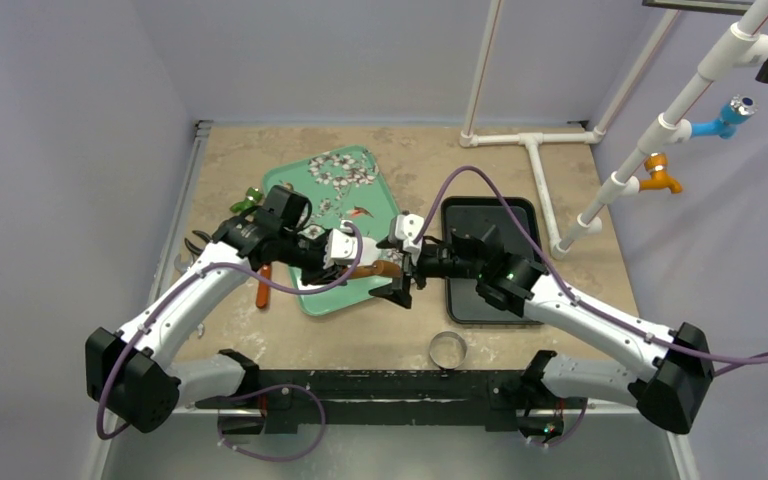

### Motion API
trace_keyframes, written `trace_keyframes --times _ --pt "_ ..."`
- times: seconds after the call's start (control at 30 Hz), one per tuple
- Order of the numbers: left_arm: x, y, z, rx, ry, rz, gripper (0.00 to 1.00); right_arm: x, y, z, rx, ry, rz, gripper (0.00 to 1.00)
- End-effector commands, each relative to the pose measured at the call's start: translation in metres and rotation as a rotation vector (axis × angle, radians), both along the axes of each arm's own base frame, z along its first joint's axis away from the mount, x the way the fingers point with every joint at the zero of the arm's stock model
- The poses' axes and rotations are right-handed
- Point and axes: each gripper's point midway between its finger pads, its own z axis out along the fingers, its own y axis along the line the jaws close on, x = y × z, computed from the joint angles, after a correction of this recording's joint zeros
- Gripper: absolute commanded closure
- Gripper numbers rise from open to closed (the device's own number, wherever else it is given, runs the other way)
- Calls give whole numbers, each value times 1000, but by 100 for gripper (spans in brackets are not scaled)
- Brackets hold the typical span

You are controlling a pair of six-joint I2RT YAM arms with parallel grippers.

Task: Roll out the dumpling wrappers from the dough
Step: Flatten out the dough on the work surface.

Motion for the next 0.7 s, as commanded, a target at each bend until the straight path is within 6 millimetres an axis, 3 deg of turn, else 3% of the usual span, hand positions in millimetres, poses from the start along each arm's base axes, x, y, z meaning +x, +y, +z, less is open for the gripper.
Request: trace_keyframes --times 0.0,0.43,0.5,0.67 --pt "0 -14 30 -98 -14 -37 100 18 12 19 73 -27 -58 9" --pt "-1 -16 33 -110 -7 -40 100 20 36 5 53 69 -8 40" --pt "-1 -16 33 -109 -6 -41 100 21 37 1 44 77 -14 51" --pt "0 -17 33 -115 -2 -39 100 23 35 -1 28 87 -29 93"
